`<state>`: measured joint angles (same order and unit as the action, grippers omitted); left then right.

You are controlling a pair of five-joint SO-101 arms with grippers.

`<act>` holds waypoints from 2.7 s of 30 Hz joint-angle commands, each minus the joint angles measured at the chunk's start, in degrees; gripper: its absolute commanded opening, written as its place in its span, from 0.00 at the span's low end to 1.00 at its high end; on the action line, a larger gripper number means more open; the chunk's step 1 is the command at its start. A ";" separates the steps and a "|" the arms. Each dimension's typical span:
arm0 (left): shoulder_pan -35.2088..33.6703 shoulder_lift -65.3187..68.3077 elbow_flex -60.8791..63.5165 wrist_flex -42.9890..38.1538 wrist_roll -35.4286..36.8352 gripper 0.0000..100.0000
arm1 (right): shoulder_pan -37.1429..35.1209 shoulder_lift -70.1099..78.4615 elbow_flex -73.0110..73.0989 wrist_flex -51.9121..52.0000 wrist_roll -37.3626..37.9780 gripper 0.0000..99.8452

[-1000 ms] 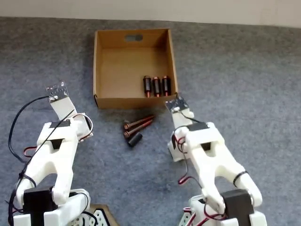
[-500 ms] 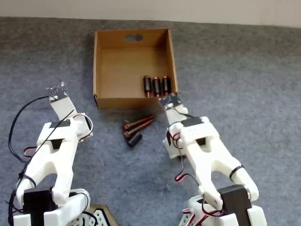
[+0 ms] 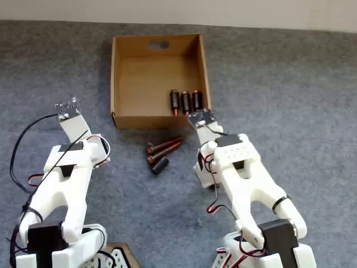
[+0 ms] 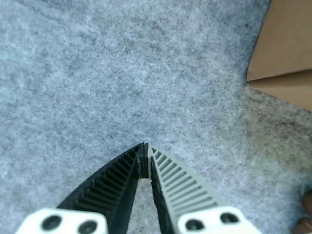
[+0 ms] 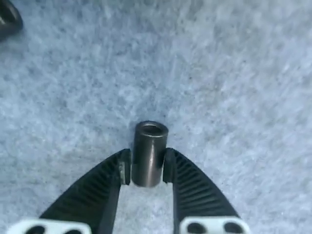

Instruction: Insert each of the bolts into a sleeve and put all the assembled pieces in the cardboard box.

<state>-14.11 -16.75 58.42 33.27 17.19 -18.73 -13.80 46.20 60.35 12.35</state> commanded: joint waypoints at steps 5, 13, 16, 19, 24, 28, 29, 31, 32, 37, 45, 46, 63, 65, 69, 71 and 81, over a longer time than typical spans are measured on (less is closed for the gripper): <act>-0.66 0.13 -1.36 -0.62 0.35 0.02 | 0.04 2.24 -1.80 0.31 -0.18 0.11; -0.66 0.13 -1.36 -0.62 0.35 0.02 | -0.22 13.14 -2.33 -5.58 -0.18 0.11; -0.57 0.13 -1.36 -0.88 0.35 0.02 | -0.13 12.09 -2.33 -5.41 -0.18 0.11; -0.57 0.13 -1.36 -0.88 0.35 0.02 | -0.22 9.27 -2.33 -4.62 -0.18 0.11; -0.57 0.13 -1.36 -0.88 0.35 0.02 | -1.45 2.77 -2.42 -1.10 -0.18 0.15; -0.57 0.13 -1.36 -0.88 0.35 0.02 | -2.15 0.75 -2.42 -0.57 -0.18 0.21; -0.57 0.13 -1.36 -0.79 0.35 0.02 | -2.42 0.75 -2.42 -1.10 0.00 0.21; -0.57 0.13 -1.36 -0.70 0.35 0.02 | -2.77 0.84 -2.33 -2.24 1.58 0.19; -0.57 0.13 -1.36 -0.70 0.35 0.02 | -2.77 0.92 -2.33 -2.24 2.02 0.19; -0.57 0.13 -1.36 -0.70 0.35 0.02 | -2.77 0.92 -1.89 -2.24 2.20 0.19; -0.66 0.13 -1.36 -0.62 0.35 0.02 | -2.77 4.53 -1.80 -2.24 2.29 0.18; -0.66 0.13 -1.36 -0.62 0.35 0.02 | -2.77 6.37 -2.07 -2.24 2.29 0.18; -0.66 0.13 -1.36 -0.79 0.35 0.02 | 0.84 -13.23 -1.80 2.86 2.11 0.00; -0.66 0.13 -1.36 -0.62 0.35 0.02 | 2.15 -20.09 -0.57 2.68 1.93 0.00; -0.84 0.04 -1.63 -0.26 0.09 0.02 | 3.03 -30.20 7.43 -4.18 1.58 0.00; -0.57 -0.22 -2.15 1.85 -3.34 0.02 | 3.03 -33.10 12.26 -9.45 -1.49 0.00; 10.86 0.22 -12.00 18.64 -16.09 0.02 | 3.21 -34.95 22.99 -18.86 -10.99 0.00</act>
<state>-7.08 -16.40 50.77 49.10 2.95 -16.26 -47.12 69.23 43.38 3.12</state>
